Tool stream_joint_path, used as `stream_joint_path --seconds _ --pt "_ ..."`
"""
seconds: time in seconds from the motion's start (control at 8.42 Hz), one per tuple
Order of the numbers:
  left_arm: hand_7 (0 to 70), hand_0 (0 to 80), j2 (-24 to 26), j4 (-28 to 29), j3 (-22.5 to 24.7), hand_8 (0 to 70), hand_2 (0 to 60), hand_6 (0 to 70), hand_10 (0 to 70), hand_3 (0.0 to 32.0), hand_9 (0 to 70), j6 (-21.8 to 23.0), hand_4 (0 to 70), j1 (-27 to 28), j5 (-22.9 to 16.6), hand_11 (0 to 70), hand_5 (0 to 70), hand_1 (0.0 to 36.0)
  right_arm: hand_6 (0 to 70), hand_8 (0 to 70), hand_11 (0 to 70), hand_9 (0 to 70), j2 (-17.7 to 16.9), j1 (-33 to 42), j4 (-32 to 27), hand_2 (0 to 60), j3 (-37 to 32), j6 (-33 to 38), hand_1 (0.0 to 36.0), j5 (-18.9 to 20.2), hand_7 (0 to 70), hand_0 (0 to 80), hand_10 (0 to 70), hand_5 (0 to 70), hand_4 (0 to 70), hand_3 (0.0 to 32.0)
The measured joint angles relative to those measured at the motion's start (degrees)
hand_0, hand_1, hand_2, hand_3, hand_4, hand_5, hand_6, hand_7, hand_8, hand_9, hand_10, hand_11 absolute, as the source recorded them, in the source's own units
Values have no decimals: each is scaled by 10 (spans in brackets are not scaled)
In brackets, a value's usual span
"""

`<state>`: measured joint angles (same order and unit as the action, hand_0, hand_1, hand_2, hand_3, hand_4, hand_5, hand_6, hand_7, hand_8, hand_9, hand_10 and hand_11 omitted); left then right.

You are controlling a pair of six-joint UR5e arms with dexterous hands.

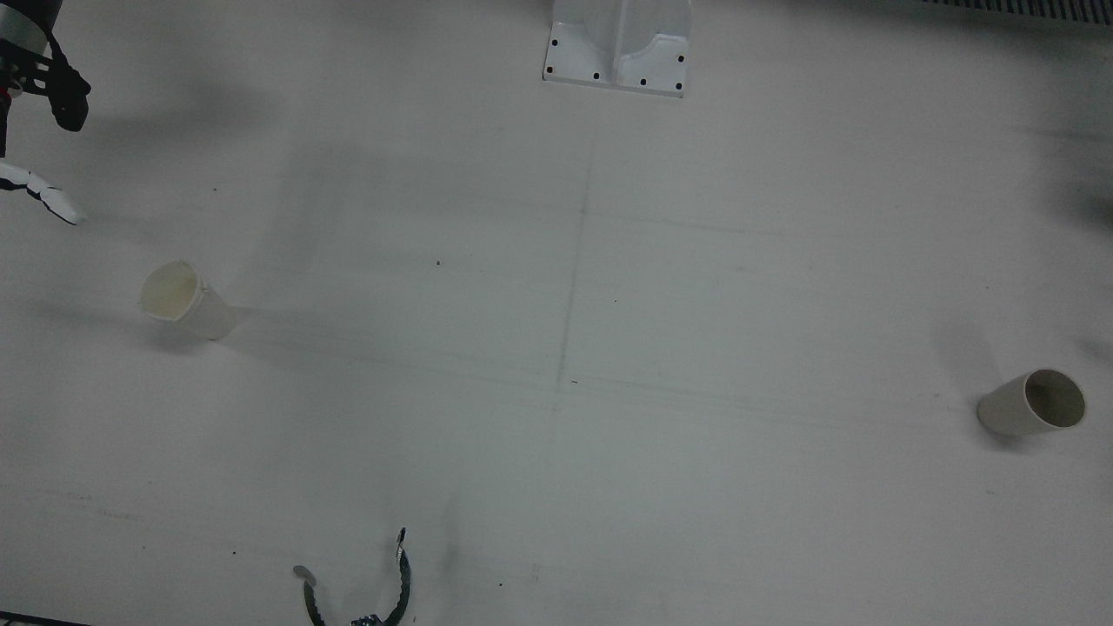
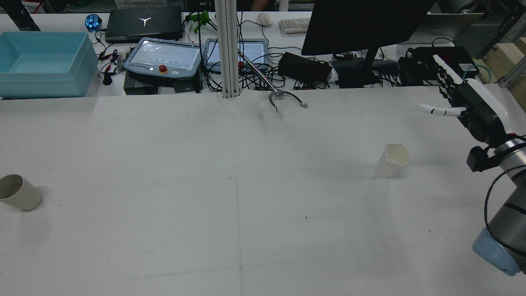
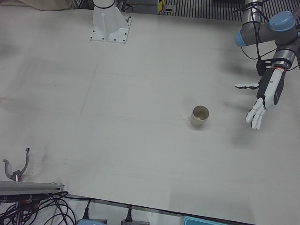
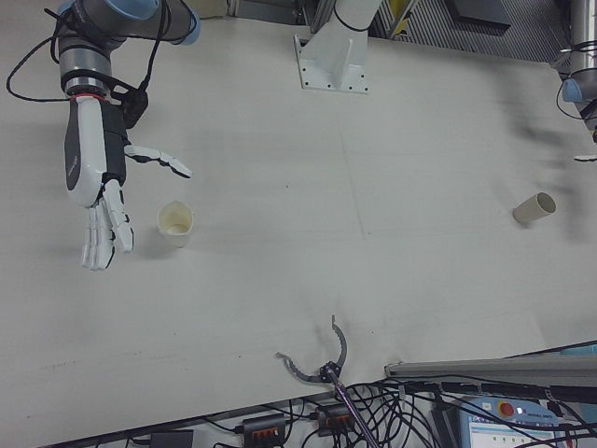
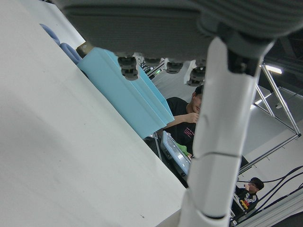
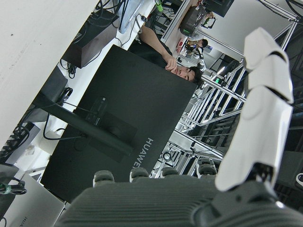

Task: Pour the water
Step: 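Reach the left hand to the white paper cup beside it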

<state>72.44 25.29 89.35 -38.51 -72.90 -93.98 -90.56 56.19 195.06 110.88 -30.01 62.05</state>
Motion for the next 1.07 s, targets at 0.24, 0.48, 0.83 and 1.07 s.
stream_joint_path --seconds 0.24,0.48,0.83,1.07 --pt "16 800 33 11 -44 0 0 54 46 0 0 1 185 13 2 100 0 179 16 11 0 0 6 0 0 180 0 -3 209 -1 0 493 0 60 0 162" --pt "5 800 61 20 -81 0 0 41 41 0 0 2 176 20 3 88 0 142 15 9 0 0 7 0 0 181 0 -4 209 -1 0 496 0 59 0 166" --pt "6 800 72 50 -130 0 0 41 39 0 0 9 163 33 5 85 0 135 23 12 0 0 13 -1 1 180 -4 -8 206 -2 0 494 0 60 0 172" --pt "9 800 74 57 -147 0 0 47 42 0 0 7 173 57 6 90 0 145 21 10 0 0 26 -2 1 182 -16 -10 208 -3 0 494 0 60 0 174"
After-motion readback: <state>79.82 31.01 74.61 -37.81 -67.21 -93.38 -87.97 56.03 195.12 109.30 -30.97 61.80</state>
